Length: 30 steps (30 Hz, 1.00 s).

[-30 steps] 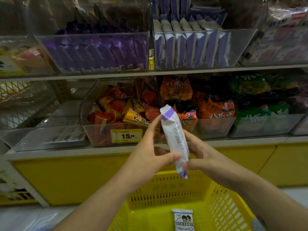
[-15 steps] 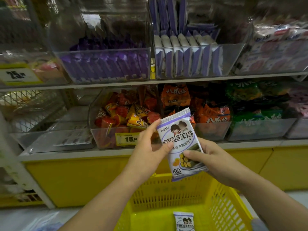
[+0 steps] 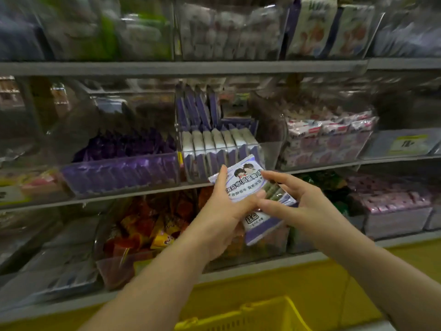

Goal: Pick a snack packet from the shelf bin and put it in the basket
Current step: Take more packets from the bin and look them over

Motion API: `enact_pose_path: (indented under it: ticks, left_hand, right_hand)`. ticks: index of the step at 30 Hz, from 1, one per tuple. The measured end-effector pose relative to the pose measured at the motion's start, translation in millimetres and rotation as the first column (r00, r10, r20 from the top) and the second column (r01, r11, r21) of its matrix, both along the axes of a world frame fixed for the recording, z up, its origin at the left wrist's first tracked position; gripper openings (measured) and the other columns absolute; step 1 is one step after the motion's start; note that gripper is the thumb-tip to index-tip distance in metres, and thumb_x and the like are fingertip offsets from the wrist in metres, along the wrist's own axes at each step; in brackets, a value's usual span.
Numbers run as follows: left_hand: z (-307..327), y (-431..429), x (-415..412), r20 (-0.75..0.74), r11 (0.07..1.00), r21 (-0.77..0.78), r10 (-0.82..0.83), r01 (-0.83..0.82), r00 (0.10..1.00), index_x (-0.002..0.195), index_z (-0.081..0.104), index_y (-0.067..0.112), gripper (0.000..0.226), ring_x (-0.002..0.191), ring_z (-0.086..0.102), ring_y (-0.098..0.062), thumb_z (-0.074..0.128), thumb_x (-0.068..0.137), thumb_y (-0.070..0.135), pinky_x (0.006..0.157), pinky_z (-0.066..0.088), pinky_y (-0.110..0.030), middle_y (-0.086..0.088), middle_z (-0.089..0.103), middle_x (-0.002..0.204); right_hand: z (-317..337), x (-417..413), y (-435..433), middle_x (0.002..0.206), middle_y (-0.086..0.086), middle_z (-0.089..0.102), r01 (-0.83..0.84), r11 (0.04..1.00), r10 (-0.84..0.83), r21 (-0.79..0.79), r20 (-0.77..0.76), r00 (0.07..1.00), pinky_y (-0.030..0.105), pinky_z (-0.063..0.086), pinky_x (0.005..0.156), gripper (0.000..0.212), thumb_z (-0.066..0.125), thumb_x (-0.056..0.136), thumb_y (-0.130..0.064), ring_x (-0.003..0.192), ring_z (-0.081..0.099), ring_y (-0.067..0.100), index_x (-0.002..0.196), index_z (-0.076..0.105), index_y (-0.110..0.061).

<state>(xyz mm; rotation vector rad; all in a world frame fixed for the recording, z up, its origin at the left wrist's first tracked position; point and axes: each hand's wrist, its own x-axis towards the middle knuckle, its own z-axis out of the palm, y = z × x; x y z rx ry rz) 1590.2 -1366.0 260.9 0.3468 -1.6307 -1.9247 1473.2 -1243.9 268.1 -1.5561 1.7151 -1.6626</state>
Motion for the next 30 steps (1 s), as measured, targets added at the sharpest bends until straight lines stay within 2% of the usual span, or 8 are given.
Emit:
enact_pose_path:
  ticks: [3,9,11,14,16,22,25,30]
  left_hand:
    - [34,-6,-24,-0.038,1.000,-0.024,0.012,-0.013,0.999,0.151,0.009,0.045,0.089,0.095,0.072,-0.019,0.067,0.089,0.017,0.070,0.060,-0.033,0.005,0.064,0.121]
    - [89,-39,-75,0.005,0.934,-0.320,0.168,-0.157,0.986,0.152,0.008,0.041,0.074,0.085,0.071,-0.014,0.054,0.095,0.042,0.068,0.058,-0.033,0.004,0.059,0.133]
    - [95,-60,-80,0.044,0.729,-0.648,0.325,-0.221,0.945,0.153,0.012,0.036,0.070,0.089,0.068,-0.014,0.054,0.096,0.040,0.080,0.054,-0.034,0.011,0.065,0.118]
    - [91,-95,-79,0.003,0.093,-0.993,0.620,-0.069,0.784,0.146,0.032,0.037,0.055,0.113,0.056,-0.020,0.053,0.095,0.041,0.094,0.046,-0.038,0.010,0.058,0.127]
    - [87,-114,-78,0.031,-0.032,-0.997,0.666,0.070,0.745,0.139,0.042,0.038,0.045,0.122,0.048,-0.020,0.046,0.096,0.050,0.099,0.042,-0.038,0.010,0.052,0.134]
    - [87,-146,-82,0.221,0.055,-0.972,0.556,0.230,0.801,0.124,0.050,0.045,0.042,0.117,0.044,-0.008,0.032,0.093,0.066,0.098,0.044,-0.038,0.019,0.048,0.125]
    - [93,-155,-83,0.298,0.096,-0.952,0.505,0.291,0.810,0.123,0.048,0.050,0.046,0.116,0.041,-0.001,0.030,0.088,0.073,0.098,0.043,-0.035,0.026,0.043,0.124]
    - [99,-158,-81,0.353,0.175,-0.936,0.422,0.307,0.835,0.124,0.049,0.051,0.063,0.117,0.042,0.003,0.025,0.075,0.083,0.102,0.040,-0.030,0.029,0.040,0.122]
  right_hand:
    - [36,-18,1,0.102,-0.036,0.063,0.038,0.999,-0.037,0.013,-0.056,0.998,0.012,0.051,0.079,0.068,0.074,0.050,-0.061,0.101,0.050,-0.025,0.115,0.057,-0.058]
    - [104,-64,-16,0.109,-0.014,0.069,0.162,0.987,-0.161,-0.010,-0.177,0.971,0.026,0.052,0.091,0.051,0.080,0.074,-0.027,0.094,0.066,-0.003,0.122,0.063,-0.034]
    - [126,-84,-25,0.101,-0.009,0.070,0.329,0.944,-0.310,-0.010,-0.360,0.880,0.021,0.052,0.077,0.046,0.079,0.075,-0.028,0.077,0.062,-0.003,0.119,0.066,-0.030]
    - [153,-103,-42,0.087,-0.006,0.069,0.445,0.893,-0.321,0.064,-0.601,0.731,0.015,0.049,0.060,0.040,0.077,0.075,-0.033,0.066,0.060,0.002,0.114,0.068,-0.030]
    - [162,-107,-61,0.077,-0.014,0.061,0.478,0.870,-0.250,0.120,-0.728,0.638,0.006,0.040,0.048,0.036,0.074,0.075,-0.032,0.064,0.055,-0.002,0.110,0.070,-0.028]
    - [175,-115,-132,0.085,0.000,0.070,0.571,0.783,-0.043,0.247,-0.895,0.445,0.030,0.059,0.068,0.023,0.070,0.077,-0.022,0.075,0.065,0.015,0.099,0.072,-0.015]
    - [175,-115,-156,0.070,-0.004,0.062,0.579,0.776,0.028,0.252,-0.930,0.368,0.028,0.052,0.055,0.008,0.071,0.078,-0.023,0.065,0.060,0.014,0.083,0.066,-0.017]
    - [156,-121,-167,0.086,0.006,0.065,0.592,0.784,0.018,0.184,-0.961,0.275,0.030,0.052,0.055,0.021,0.063,0.080,-0.016,0.070,0.062,0.023,0.101,0.067,-0.013]
